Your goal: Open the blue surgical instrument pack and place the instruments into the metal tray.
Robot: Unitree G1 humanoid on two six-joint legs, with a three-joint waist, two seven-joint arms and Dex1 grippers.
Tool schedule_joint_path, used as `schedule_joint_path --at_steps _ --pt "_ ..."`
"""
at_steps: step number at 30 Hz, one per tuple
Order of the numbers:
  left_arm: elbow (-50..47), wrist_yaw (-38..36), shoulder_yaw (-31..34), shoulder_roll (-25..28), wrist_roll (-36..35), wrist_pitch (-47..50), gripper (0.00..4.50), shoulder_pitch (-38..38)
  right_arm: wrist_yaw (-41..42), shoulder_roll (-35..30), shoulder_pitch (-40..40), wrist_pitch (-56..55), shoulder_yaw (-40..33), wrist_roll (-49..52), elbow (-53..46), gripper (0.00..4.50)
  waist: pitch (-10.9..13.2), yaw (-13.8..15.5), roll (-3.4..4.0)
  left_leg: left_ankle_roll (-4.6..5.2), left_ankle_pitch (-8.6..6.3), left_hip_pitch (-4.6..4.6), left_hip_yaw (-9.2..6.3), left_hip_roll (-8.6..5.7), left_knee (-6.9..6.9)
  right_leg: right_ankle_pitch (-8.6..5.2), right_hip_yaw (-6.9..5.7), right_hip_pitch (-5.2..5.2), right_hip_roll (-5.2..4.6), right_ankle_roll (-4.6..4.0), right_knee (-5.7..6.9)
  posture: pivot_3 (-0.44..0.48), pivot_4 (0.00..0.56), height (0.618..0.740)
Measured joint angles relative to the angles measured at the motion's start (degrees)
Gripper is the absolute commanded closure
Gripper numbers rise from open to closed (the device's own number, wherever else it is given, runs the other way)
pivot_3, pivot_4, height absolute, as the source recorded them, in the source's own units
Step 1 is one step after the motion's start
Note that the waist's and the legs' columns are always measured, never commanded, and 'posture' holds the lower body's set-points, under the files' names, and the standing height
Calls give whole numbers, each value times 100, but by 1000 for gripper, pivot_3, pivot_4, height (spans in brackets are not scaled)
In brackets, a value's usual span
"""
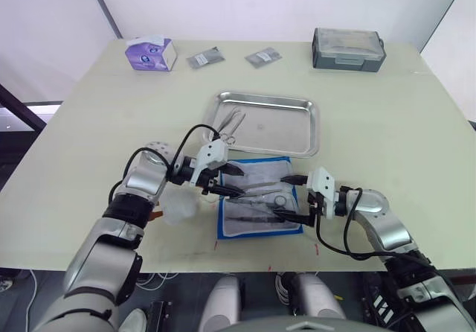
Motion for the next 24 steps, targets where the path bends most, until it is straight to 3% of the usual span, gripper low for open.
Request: schedule_joint_path --at_steps 6,9,13,24 --pt "-31 46 -6 -23 83 -289 1691 88 -7 2 -7 -19 1 0 23 0 -4 1 5 0 0 4 0 0 0 0 0 5 0 0 0 0 150 738" --pt "17 85 3 -74 117 -320 2487 95 -15 9 -8 -31 1 0 39 0 -7 1 9 0 0 7 0 -1 1 0 0 9 0 0 -1 0 150 738" --pt "61 89 -9 -134 124 -496 4420 127 -20 26 -12 -38 3 0 50 0 -8 -5 10 0 0 8 0 -1 1 0 0 9 0 0 -1 0 150 738" --pt "116 -130 102 -140 -16 -383 4466 160 -21 60 -23 -40 4 -3 63 0 -9 -20 11 1 0 8 0 2 0 0 0 8 4 0 0 0 150 738"
